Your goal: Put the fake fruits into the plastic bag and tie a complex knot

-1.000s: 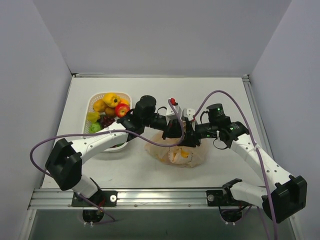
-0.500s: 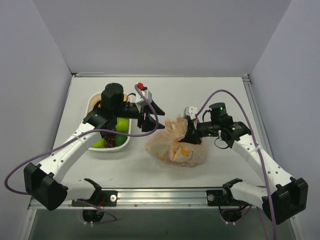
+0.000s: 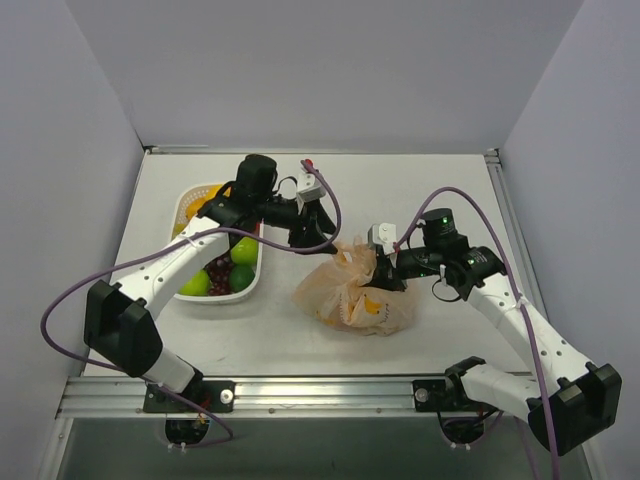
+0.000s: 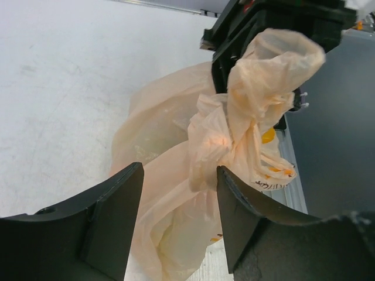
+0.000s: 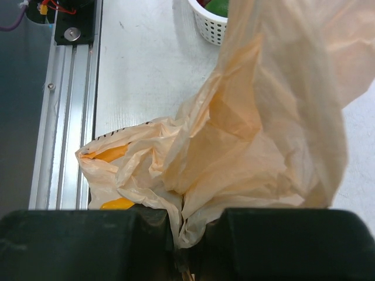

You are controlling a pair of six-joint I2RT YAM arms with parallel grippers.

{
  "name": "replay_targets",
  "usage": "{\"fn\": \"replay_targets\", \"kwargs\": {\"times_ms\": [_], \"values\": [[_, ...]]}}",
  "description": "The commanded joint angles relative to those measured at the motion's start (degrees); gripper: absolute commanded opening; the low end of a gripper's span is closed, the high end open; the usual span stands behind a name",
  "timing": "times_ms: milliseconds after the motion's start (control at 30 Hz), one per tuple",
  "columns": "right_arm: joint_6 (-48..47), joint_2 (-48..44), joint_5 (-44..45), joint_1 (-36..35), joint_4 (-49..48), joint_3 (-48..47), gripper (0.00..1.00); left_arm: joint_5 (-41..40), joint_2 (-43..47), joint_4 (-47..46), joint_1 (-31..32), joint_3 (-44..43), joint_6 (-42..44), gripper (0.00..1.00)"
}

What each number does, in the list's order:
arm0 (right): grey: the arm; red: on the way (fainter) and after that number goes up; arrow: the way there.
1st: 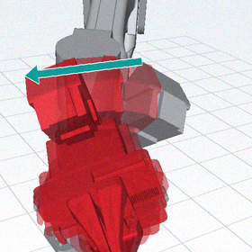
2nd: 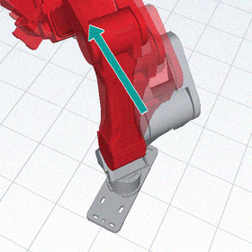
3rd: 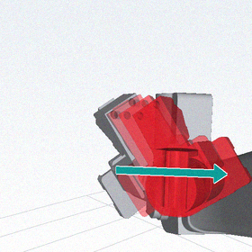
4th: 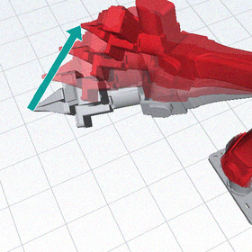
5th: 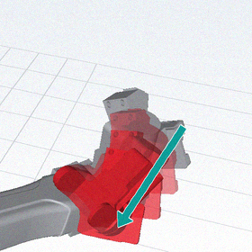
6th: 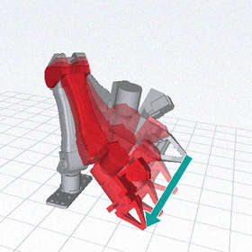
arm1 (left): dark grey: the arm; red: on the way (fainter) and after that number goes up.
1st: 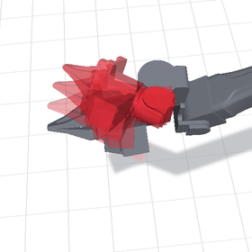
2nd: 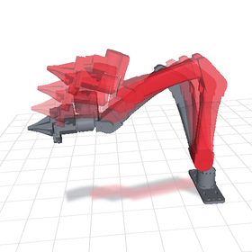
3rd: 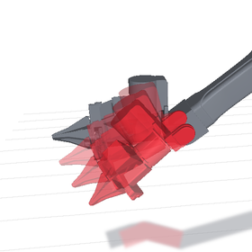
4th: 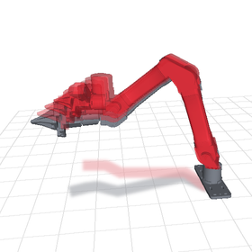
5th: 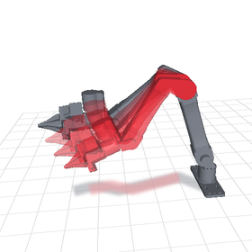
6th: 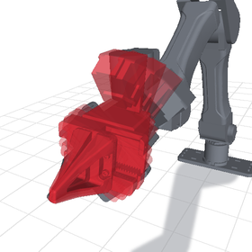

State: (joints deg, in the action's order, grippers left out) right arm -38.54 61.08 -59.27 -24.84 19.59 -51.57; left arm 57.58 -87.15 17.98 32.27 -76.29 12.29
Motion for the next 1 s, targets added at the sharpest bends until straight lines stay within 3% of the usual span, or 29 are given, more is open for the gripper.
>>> {"fn": "replay_targets", "kwargs": {"times_ms": [0,33,67,200,233,267,300,333,533,700,867,900,967], "values": [[-2.3,-1.1,-0.6,-0.5,0.8,-1.1,0.00,9.0,0.3,0.1,0.3,-4.6,0.1,0.62],[-1.6,-1.0,-0.3,-0.5,0.8,-1.2,0.00,11.2,0.4,0.1,0.5,-4.8,-0.2,0.56],[-1.4,-0.8,0.2,-0.5,0.7,-1.2,0.00,13.4,0.6,0.0,0.6,-5.3,-1.4,0.43],[1.5,-0.7,1.5,0.1,-0.4,-1.0,0.00,16.1,1.8,0.8,0.7,-4.7,-4.4,0.34],[2.0,-1.0,1.5,0.1,-1.1,-1.0,0.00,16.1,2.2,1.7,0.8,-4.6,-4.4,0.35],[2.5,-1.1,1.4,0.2,-1.6,-0.6,0.00,14.9,2.6,2.8,0.7,-4.2,-4.3,0.44],[2.7,-1.7,1.4,0.2,-2.6,-0.3,0.00,12.3,3.3,2.9,0.9,-2.6,-3.9,0.65],[2.9,-2.0,1.3,0.1,-3.1,-0.1,0.00,10.4,4.6,2.7,1.2,-1.9,-3.0,0.68],[0.7,-3.3,0.1,-0.6,-1.5,-0.4,0.00,-2.5,4.8,0.3,1.7,-0.8,0.7,0.77],[-1.4,-3.3,0.5,-1.0,0.1,-0.1,0.00,-0.6,2.7,-1.4,1.8,-2.2,1.6,0.76],[-1.1,-2.3,1.2,-1.1,0.0,-0.5,0.00,5.6,1.0,-2.2,3.1,-3.2,1.2,0.58],[-1.0,-1.8,2.0,-1.0,0.1,-0.5,0.00,8.6,0.9,-2.2,3.1,-3.6,0.9,0.40],[-0.2,-1.8,2.7,-0.7,0.0,-0.5,0.00,10.7,1.1,-0.3,2.9,-4.1,0.9,0.23]]}}
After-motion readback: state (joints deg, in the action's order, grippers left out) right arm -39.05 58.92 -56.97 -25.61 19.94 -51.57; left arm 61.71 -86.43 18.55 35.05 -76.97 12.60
